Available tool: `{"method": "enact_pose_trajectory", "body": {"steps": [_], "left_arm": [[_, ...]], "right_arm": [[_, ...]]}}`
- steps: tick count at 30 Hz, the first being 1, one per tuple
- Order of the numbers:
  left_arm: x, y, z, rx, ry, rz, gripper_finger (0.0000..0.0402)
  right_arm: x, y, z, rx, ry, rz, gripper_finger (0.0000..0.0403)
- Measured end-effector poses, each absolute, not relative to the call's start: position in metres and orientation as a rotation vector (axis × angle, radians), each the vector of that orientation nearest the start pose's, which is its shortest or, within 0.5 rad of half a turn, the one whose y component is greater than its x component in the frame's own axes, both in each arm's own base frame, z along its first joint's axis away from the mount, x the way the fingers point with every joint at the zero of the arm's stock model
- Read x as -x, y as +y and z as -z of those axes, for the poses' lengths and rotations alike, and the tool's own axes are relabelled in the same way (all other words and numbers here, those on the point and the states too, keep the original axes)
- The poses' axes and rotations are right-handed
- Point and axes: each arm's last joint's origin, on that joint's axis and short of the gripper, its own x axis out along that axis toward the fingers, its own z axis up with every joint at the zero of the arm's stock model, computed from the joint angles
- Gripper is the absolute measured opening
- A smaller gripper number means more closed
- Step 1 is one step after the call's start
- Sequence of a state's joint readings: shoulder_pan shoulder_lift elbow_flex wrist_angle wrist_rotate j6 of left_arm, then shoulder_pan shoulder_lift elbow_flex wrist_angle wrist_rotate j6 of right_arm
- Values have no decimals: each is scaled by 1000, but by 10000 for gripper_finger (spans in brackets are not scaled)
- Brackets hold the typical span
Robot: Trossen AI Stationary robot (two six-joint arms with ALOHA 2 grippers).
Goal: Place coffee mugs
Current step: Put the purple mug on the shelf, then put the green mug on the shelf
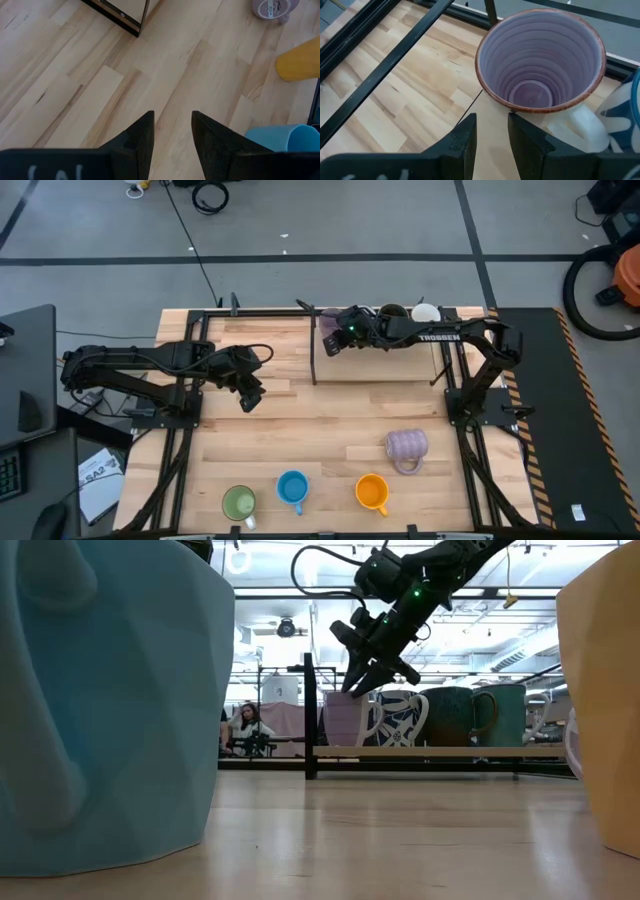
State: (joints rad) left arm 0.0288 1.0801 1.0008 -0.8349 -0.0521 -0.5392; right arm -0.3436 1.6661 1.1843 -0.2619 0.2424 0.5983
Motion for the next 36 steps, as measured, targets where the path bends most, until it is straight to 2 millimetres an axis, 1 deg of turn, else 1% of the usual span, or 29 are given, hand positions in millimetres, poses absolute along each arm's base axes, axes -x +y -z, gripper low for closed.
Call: {"method": "enact_pose_trajectory", "body": {"steps": [12, 20, 27, 32, 36], "left_arm": [[-203, 7, -300, 490, 871, -319, 137], [-203, 7, -300, 490, 871, -320, 137], [-203, 7, -300, 523, 867, -335, 137], [-203, 7, -300, 576, 869, -341, 137], [-203, 6, -300, 632, 882, -326, 137]], "right_arm": [[-337, -129, -241, -579, 572, 758, 117], [-338, -127, -242, -610, 585, 686, 117], [-337, -115, -257, -582, 540, 625, 117], [-333, -102, -274, -561, 502, 566, 117], [-327, -88, -292, -510, 470, 505, 117]]}}
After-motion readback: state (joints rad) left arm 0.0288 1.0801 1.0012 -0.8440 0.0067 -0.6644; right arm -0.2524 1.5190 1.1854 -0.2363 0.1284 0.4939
